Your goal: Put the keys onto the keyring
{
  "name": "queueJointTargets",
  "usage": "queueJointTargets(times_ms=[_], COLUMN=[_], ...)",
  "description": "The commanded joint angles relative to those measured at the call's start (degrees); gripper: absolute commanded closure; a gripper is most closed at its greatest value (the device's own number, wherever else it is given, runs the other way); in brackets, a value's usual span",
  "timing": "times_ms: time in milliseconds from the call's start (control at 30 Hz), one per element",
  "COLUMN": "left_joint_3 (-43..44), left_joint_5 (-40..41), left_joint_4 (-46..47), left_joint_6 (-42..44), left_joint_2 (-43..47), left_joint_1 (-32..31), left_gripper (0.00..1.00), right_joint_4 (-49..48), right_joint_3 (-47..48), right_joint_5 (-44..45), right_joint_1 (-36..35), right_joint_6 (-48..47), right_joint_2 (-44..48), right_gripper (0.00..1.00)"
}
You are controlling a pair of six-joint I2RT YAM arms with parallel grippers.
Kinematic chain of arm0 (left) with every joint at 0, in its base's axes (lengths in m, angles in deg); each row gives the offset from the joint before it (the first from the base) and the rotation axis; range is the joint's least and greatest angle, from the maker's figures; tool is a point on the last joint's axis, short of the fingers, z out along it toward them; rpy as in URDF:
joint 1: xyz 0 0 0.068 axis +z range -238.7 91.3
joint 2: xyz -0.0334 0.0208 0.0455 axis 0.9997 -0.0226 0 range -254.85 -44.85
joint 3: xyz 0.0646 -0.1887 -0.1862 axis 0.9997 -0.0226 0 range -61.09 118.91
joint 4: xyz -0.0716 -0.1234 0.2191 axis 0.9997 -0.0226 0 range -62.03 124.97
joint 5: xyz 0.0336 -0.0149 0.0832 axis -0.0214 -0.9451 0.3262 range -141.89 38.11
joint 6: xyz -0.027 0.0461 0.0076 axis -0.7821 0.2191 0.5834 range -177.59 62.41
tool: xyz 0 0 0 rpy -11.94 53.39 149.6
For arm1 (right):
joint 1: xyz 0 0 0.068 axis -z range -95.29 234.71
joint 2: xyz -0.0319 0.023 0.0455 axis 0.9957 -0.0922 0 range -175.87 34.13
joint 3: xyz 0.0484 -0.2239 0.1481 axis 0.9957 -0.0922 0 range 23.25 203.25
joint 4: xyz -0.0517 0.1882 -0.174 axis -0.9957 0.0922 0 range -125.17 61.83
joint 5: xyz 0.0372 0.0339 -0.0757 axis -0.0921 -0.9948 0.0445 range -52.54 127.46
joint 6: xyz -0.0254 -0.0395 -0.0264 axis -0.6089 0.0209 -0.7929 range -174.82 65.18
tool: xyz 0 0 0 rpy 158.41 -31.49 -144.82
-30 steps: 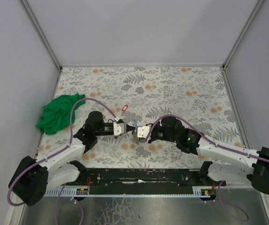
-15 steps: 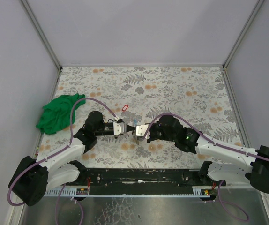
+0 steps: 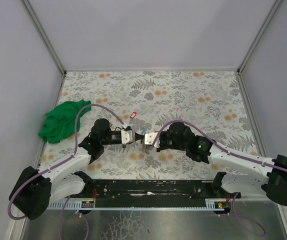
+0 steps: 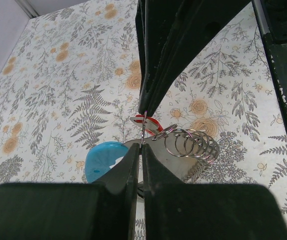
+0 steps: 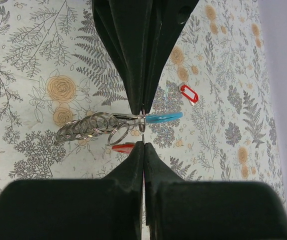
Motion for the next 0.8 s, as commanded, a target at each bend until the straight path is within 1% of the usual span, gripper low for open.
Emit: queueJointTargets(times_ms=[0, 767], left_joint_3=[1.24, 1.16], left_joint_5=[-0.20, -0.92], left_joint_4=[2.99, 3.83], left_joint_6=[-0.35, -0.71], left_joint_2=[0.77, 0.68], left_joint_1=[-0.22, -0.47], left_gripper=[1.00, 1.00], right_joint_4=[-2.53, -1.99], right_joint_3=[2.29, 3.44], right_joint_5=[0.24, -1.76], right_joint_1=[-0.55, -0.56], right_joint_6=[1.12, 2.81], right_joint_2=[0.57, -0.19], right_gripper=[1.00, 1.00])
